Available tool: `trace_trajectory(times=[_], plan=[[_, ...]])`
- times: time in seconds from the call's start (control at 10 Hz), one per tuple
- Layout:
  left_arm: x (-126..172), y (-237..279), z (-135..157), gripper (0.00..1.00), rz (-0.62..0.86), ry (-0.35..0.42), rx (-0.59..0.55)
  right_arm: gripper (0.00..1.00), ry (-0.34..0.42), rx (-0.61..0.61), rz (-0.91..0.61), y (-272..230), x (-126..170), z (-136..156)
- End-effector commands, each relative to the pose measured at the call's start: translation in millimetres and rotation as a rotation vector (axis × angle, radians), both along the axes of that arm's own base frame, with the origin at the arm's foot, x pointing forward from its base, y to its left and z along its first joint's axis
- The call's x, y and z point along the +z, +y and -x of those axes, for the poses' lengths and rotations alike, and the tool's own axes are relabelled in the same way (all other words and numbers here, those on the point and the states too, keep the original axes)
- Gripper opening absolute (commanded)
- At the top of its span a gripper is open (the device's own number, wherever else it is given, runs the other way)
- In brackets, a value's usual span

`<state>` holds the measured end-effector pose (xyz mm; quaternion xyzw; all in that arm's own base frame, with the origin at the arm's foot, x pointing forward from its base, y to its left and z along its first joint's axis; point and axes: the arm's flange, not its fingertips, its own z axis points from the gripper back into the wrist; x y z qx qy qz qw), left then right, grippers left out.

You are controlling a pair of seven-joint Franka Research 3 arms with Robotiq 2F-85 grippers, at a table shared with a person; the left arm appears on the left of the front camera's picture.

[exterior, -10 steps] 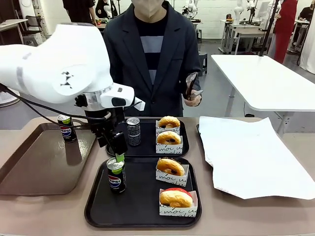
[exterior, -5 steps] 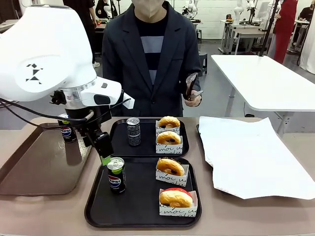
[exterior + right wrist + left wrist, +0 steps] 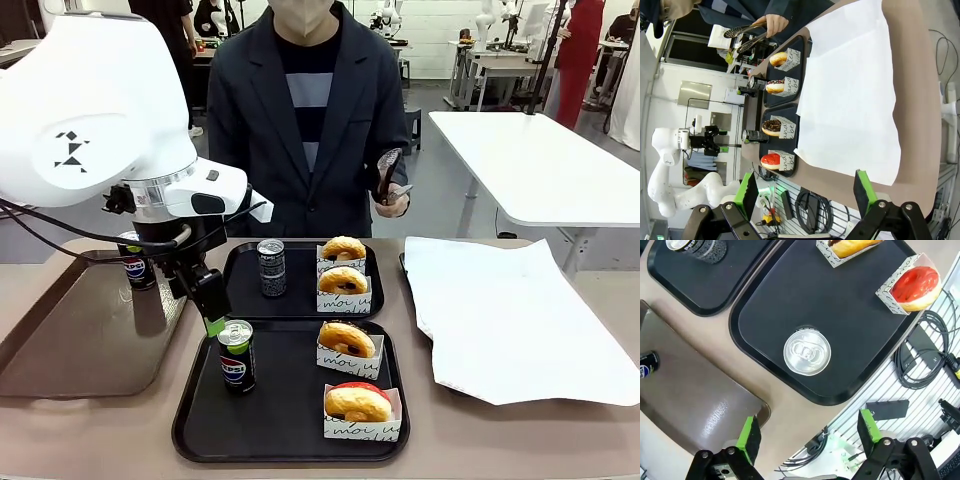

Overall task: Set up donuts and drinks on trays.
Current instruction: Pick up one Pepsi coke from the Handle tray and place it on the Flat Tray without a Pepsi coke.

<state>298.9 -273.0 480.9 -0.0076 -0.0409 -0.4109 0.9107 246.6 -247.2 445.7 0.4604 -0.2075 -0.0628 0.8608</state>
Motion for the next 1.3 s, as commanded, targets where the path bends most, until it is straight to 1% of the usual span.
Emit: trace_trajectory(times=[0.0, 0.2, 0.3, 0.4, 0.5, 0.7, 0.8, 0.9, 1.0, 1.1, 1.2], plan=[[1.2, -2.2, -1.3, 1.00, 0.011, 0.004, 0.002, 1.00, -0.036, -0.002, -0.024, -0.2, 0.5, -2.3], [0.4, -0.2, -0.1, 1.00, 0.001, -0.001, 0.000, 1.00, -0.036, -0.002, -0.024, -0.2, 0.5, -2.3], [9.7, 34.4, -9.9, 1.00, 0.086, -0.026, 0.093, 1.00, -0.036, -0.002, -0.024, -0.2, 0.5, -2.3], [15.5, 73.9, -9.2, 1.00, 0.165, -0.050, 0.198, 1.00, -0.036, -0.002, -0.024, -0.2, 0.5, -2.3], [17.9, 121.4, -7.6, 1.00, 0.284, -0.063, 0.310, 1.00, -0.036, -0.002, -0.024, -0.2, 0.5, -2.3], [13.7, 202.8, -1.5, 1.00, 0.506, -0.080, 0.483, 1.00, -0.036, -0.002, -0.024, -0.2, 0.5, -2.3], [8.1, 237.8, 1.3, 1.00, 0.597, -0.079, 0.546, 1.00, -0.036, -0.002, -0.024, -0.2, 0.5, -2.3], [-5.3, 275.9, 2.8, 1.00, 0.723, -0.052, 0.611, 1.00, -0.036, -0.002, -0.024, -0.2, 0.5, -2.3], [-19.9, 306.8, 7.7, 1.00, 0.826, -0.007, 0.673, 1.00, -0.036, -0.002, -0.024, -0.2, 0.5, -2.3], [-32.5, 331.5, 8.8, 1.00, 0.886, 0.044, 0.736, 1.00, -0.036, -0.002, -0.024, -0.2, 0.5, -2.3], [-49.1, 352.4, 10.1, 1.00, 0.932, 0.115, 0.801, 1.00, -0.036, -0.002, -0.024, -0.2, 0.5, -2.3]])
